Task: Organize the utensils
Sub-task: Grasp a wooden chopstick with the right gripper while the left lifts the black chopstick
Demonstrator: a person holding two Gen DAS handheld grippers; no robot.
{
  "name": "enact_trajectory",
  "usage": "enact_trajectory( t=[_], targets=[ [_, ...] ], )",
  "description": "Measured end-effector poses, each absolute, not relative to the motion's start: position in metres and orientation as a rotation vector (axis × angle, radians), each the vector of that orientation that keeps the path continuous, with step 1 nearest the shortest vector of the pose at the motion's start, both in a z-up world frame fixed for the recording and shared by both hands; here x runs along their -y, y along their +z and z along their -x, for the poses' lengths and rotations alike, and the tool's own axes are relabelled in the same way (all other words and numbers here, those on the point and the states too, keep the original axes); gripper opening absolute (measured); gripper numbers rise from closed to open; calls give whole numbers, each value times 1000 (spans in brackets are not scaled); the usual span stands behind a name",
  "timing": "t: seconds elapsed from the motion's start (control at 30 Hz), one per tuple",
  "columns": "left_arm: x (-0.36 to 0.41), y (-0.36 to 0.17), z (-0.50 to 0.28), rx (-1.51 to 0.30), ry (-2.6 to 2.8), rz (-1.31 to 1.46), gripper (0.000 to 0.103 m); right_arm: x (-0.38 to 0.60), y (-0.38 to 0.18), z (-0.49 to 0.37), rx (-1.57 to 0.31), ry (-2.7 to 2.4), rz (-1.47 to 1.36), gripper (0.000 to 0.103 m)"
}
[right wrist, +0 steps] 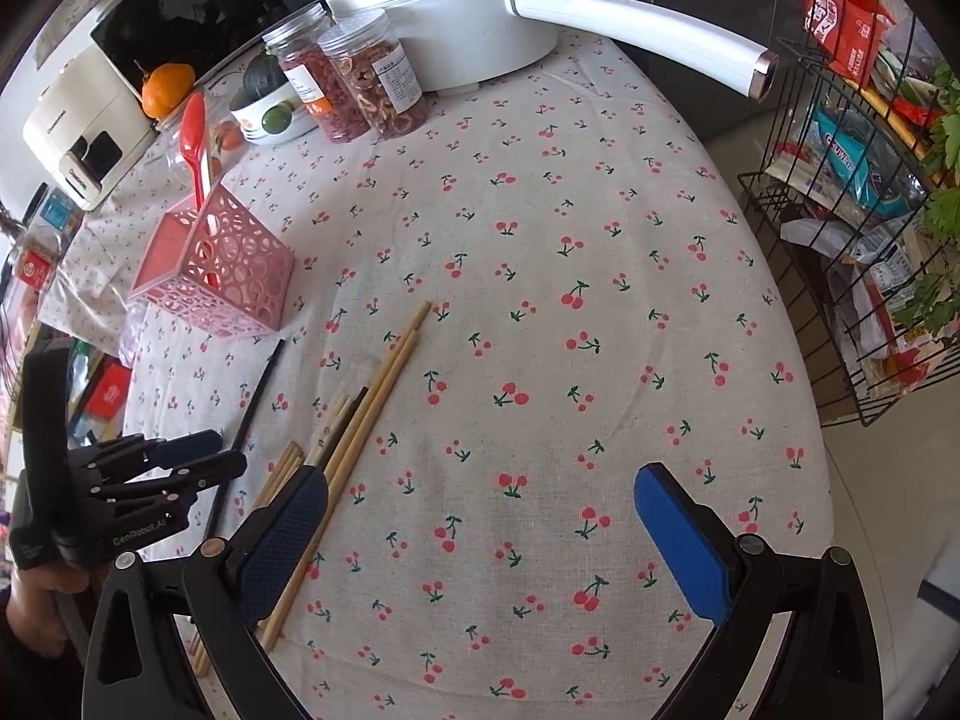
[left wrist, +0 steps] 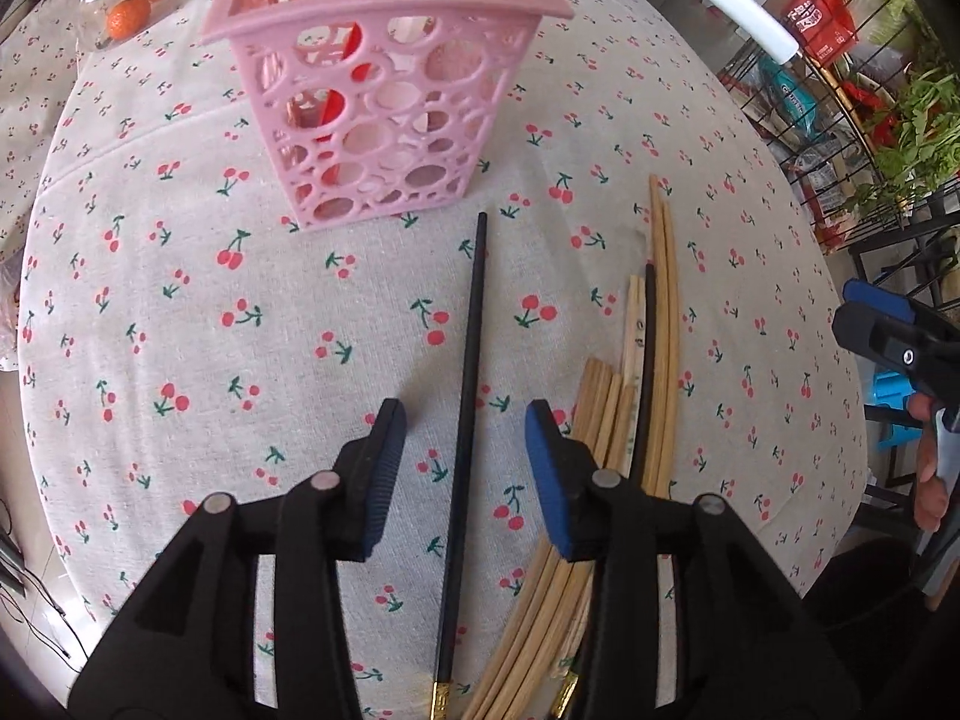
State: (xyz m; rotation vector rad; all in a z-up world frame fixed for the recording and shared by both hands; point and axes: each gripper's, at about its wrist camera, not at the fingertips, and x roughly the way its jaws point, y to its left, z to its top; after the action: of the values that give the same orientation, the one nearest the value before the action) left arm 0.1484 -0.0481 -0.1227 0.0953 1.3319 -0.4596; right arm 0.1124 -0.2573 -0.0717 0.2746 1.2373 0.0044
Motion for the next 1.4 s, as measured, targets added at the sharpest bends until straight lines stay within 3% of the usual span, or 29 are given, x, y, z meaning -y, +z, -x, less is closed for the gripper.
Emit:
enact_trajectory(
  t=[0.17, 0.27, 0.33, 0.5, 0.93, 1.03, 1.2, 1.4],
  targets=[
    [73, -125, -144, -1296, -420, -230, 41, 255, -94, -123, -1294, 57, -387, 99],
    [78, -125, -140, -1280, -419, -263, 6, 239, -104, -129, -1300, 52, -310, 82],
    [69, -123, -138, -1284, -414, -223, 6, 228, -110, -132, -1314, 75, -275, 63],
    [45, -116, -127, -1256, -421, -172, 6, 201, -120, -135, -1321, 97, -204, 47],
    [-7, -111, -120, -1278, -464, -62, 6, 162, -123, -137, -1354, 43, -62, 43],
    [-5, -116, -123, -1289, -445, -50, 7, 135, -124, -132, -1334, 17, 85, 42],
    [4, -119, -123, -1328, -451, -75, 23, 136, -125, -133, -1363, 31, 59, 39],
    [8, -120, -122, -1325, -449, -131, 24, 164, -125, -131, -1366, 28, 33, 38]
  ],
)
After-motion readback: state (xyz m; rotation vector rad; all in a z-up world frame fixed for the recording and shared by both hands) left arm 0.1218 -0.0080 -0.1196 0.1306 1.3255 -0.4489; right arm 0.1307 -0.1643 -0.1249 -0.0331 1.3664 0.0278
